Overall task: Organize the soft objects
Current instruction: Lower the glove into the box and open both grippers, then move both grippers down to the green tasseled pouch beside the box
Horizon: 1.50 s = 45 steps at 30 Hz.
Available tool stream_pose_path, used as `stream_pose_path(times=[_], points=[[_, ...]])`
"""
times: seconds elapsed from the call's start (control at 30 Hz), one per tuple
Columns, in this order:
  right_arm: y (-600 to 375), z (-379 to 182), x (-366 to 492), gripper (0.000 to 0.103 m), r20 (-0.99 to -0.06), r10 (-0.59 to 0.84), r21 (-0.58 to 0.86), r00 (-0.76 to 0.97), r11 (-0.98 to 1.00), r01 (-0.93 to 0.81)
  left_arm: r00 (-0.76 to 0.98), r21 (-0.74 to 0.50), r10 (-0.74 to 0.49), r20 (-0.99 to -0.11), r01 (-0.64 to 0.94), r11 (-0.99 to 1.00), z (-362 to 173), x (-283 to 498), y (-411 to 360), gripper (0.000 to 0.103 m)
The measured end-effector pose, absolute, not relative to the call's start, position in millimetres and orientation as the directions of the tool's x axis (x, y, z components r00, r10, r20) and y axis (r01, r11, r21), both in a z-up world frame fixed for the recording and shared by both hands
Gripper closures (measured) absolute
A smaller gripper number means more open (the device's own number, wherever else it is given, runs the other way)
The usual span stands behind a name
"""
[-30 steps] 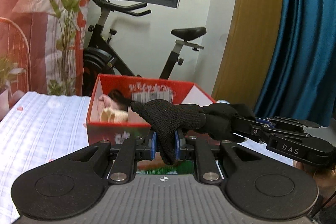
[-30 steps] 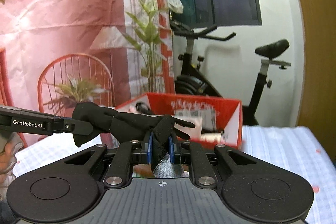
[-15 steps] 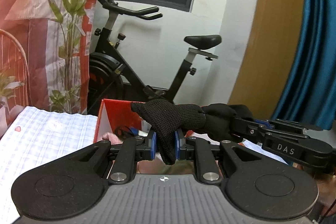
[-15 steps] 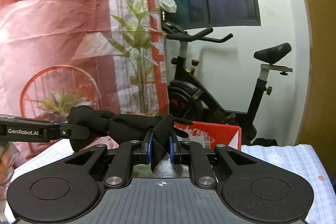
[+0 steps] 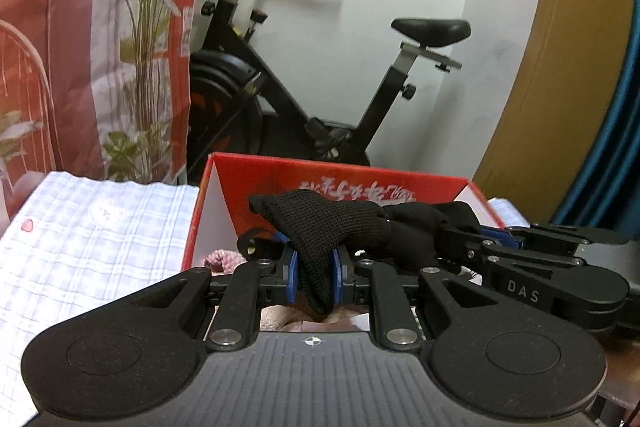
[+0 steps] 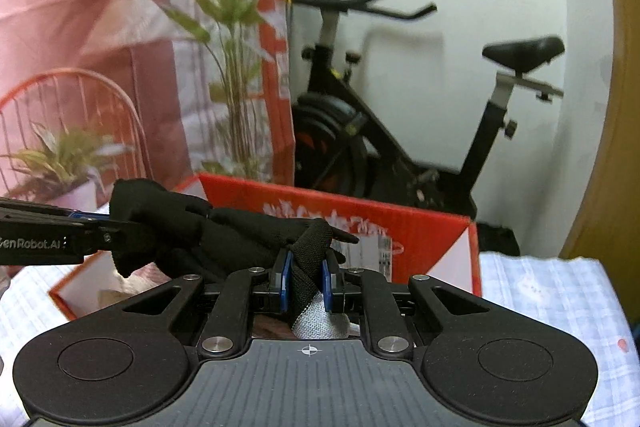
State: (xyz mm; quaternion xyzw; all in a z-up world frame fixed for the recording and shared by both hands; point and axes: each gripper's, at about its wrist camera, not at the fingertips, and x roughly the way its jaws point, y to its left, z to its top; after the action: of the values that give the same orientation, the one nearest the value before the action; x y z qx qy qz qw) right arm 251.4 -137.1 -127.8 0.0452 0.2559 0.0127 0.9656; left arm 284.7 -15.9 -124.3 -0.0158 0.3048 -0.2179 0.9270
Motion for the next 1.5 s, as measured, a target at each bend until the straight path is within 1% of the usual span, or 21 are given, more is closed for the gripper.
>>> stream_pose_path(times=[0.13, 0.2, 0.27, 0.33, 0.4, 0.5, 0.57, 0.6, 0.67, 0.7, 0.73, 0.77, 0.87, 0.9, 0.93, 1.03, 1.4, 1.5], points=[[-134.9, -138.3, 264.5, 0.089, -0.527, 0.026, 0.091, 0.849, 0.996, 0.025, 0.712, -0.142, -0.402, -0.576, 0.397, 0.907, -131.0, 291.4, -19.8, 0.083], [-134.9, -142.3, 267.7, 0.088, -0.539, 0.019, 0.086, 0.842, 0.996, 0.032, 0.714, -0.138, -0.403, -0.572, 0.400, 0.906, -131.7, 291.4, -20.4, 0.078], [-134.2, -146.0, 269.0, 0.086, -0.549, 0.005, 0.077, 0.836, 0.996, 0.044, 0.712, -0.146, -0.407, -0.572, 0.399, 0.905, -132.2, 290.3, -19.3, 0.060], [-136.2, -146.3, 266.4, 0.082, -0.545, -0.008, 0.071, 0.839, 0.996, 0.055, 0.712, -0.156, -0.421, -0.563, 0.408, 0.899, -131.4, 288.1, -17.8, 0.054], [-137.6, -145.8, 262.6, 0.078, -0.537, -0.022, 0.066, 0.843, 0.995, 0.068, 0.714, -0.152, -0.422, -0.559, 0.412, 0.898, -129.3, 284.0, -18.4, 0.052], [-138.5, -142.7, 255.6, 0.068, -0.531, -0.047, 0.047, 0.846, 0.995, 0.085, 0.722, -0.137, -0.422, -0.549, 0.420, 0.897, -124.1, 276.1, -18.1, 0.045], [-140.2, -139.0, 250.5, 0.050, -0.525, -0.054, 0.041, 0.849, 0.995, 0.088, 0.728, -0.125, -0.421, -0.541, 0.426, 0.896, -120.7, 270.3, -17.6, 0.037], [-140.6, -137.1, 246.6, 0.046, -0.519, -0.059, 0.034, 0.853, 0.995, 0.089, 0.732, -0.121, -0.420, -0.536, 0.426, 0.897, -118.4, 266.5, -16.3, 0.036], [-140.5, -134.4, 237.1, 0.034, -0.503, -0.072, 0.019, 0.861, 0.995, 0.095, 0.737, -0.122, -0.419, -0.530, 0.423, 0.898, -115.3, 261.0, -14.1, 0.029], [-141.2, -132.8, 232.3, 0.031, -0.498, -0.072, 0.018, 0.864, 0.996, 0.093, 0.740, -0.125, -0.420, -0.526, 0.421, 0.899, -114.1, 256.8, -12.4, 0.027], [-142.0, -131.8, 227.6, 0.026, -0.494, -0.068, 0.021, 0.867, 0.996, 0.091, 0.740, -0.128, -0.421, -0.525, 0.420, 0.899, -113.3, 253.3, -11.3, 0.023], [-143.6, -130.5, 223.1, 0.019, -0.491, -0.064, 0.027, 0.869, 0.996, 0.089, 0.741, -0.129, -0.420, -0.524, 0.419, 0.899, -112.7, 249.6, -10.4, 0.019], [-146.1, -128.0, 208.1, 0.009, -0.490, -0.066, 0.029, 0.869, 0.995, 0.092, 0.746, -0.113, -0.407, -0.527, 0.414, 0.903, -111.6, 236.2, -7.9, 0.010], [-146.9, -126.8, 202.8, 0.007, -0.491, -0.071, 0.027, 0.869, 0.995, 0.096, 0.748, -0.107, -0.404, -0.527, 0.413, 0.904, -111.4, 231.4, -7.2, 0.009], [-147.5, -125.6, 198.2, 0.002, -0.490, -0.074, 0.029, 0.868, 0.994, 0.101, 0.750, -0.100, -0.400, -0.527, 0.413, 0.905, -111.3, 226.3, -6.5, 0.007], [-149.6, -122.8, 184.2, 0.001, -0.493, -0.078, 0.047, 0.867, 0.992, 0.117, 0.748, -0.092, -0.400, -0.530, 0.418, 0.904, -111.6, 215.9, -3.9, 0.005], [-147.4, -123.5, 156.7, 0.001, -0.506, -0.078, 0.060, 0.859, 0.990, 0.126, 0.743, -0.098, -0.406, -0.533, 0.422, 0.901, -114.9, 194.2, 2.3, 0.005], [-145.4, -126.5, 149.4, 0.000, -0.499, -0.075, 0.063, 0.863, 0.990, 0.123, 0.732, -0.111, -0.426, -0.532, 0.438, 0.892, -120.8, 184.2, 5.0, 0.005]])
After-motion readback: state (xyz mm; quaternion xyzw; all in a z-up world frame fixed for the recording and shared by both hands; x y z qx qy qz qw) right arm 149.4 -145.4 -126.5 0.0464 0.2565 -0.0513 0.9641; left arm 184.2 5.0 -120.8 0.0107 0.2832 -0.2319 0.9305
